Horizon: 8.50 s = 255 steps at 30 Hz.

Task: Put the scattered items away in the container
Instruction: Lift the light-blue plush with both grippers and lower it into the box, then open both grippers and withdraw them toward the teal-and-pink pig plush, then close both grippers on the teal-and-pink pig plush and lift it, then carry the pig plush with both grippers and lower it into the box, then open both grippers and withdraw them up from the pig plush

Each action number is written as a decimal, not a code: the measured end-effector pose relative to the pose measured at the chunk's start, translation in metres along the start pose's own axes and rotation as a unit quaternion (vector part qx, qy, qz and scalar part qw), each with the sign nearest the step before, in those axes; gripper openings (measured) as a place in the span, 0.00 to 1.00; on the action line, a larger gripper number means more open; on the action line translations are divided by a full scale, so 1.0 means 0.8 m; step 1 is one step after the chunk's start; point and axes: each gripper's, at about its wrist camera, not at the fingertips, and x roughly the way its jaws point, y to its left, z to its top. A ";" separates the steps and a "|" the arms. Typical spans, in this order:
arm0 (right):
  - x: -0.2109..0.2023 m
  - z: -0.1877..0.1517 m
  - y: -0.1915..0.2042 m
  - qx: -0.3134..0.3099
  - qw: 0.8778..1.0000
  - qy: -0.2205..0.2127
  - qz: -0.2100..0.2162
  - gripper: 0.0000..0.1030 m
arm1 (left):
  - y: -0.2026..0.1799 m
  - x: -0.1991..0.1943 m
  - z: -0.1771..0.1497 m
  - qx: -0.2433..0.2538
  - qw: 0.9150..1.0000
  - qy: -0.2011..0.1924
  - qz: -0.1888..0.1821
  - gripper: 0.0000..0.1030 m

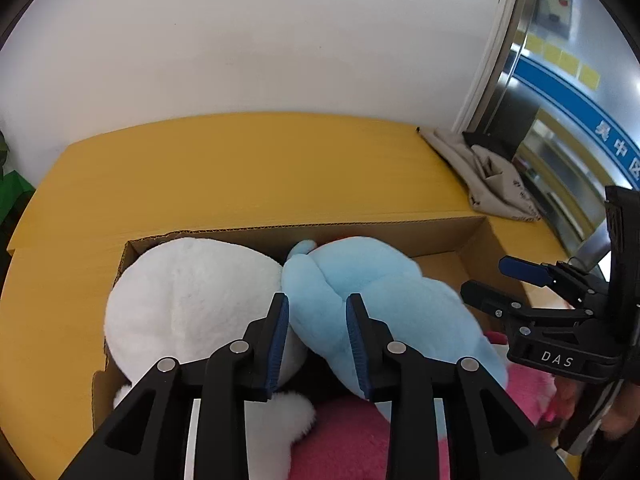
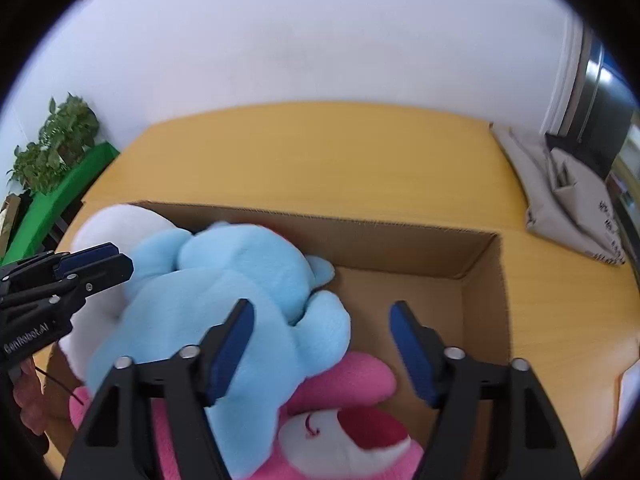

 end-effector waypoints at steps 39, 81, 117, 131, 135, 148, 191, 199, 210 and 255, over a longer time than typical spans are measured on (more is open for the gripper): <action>-0.245 -0.188 0.041 -0.039 0.990 -0.125 -0.062 0.76 | -0.081 -0.216 -0.196 0.018 0.997 -0.067 0.017 1.00; -0.256 -0.279 -0.069 0.055 0.994 -0.088 -0.038 0.76 | -0.134 -0.146 -0.210 0.037 0.993 0.015 -0.112 1.00; -0.176 -0.384 -0.011 0.086 0.983 0.020 0.159 0.63 | -0.207 -0.035 -0.241 0.048 0.957 0.182 -0.222 0.80; -0.251 -0.212 -0.020 -0.039 0.984 -0.091 0.147 0.62 | -0.234 -0.100 -0.046 0.080 0.969 0.033 -0.230 0.80; -0.239 -0.128 -0.041 -0.049 0.983 -0.101 0.145 0.62 | -0.236 -0.074 0.034 0.072 0.971 0.006 -0.226 0.80; -0.038 -0.027 -0.128 0.036 0.979 0.040 0.198 0.63 | -0.199 0.168 0.094 0.002 0.975 0.128 -0.182 0.83; 0.004 -0.060 -0.157 0.048 0.999 0.017 -0.007 0.10 | -0.202 0.233 0.062 0.069 0.976 0.204 -0.030 0.99; -0.075 -0.072 -0.131 0.048 0.998 -0.040 0.005 0.79 | -0.208 0.201 0.061 0.061 0.983 0.172 -0.036 0.90; -0.172 -0.113 -0.066 -0.001 0.994 -0.101 -0.039 0.79 | -0.105 -0.080 -0.032 0.042 0.999 -0.002 -0.012 1.00; -0.218 -0.186 0.008 -0.036 0.993 -0.092 -0.071 0.79 | -0.038 -0.217 -0.188 0.006 0.998 -0.056 0.015 1.00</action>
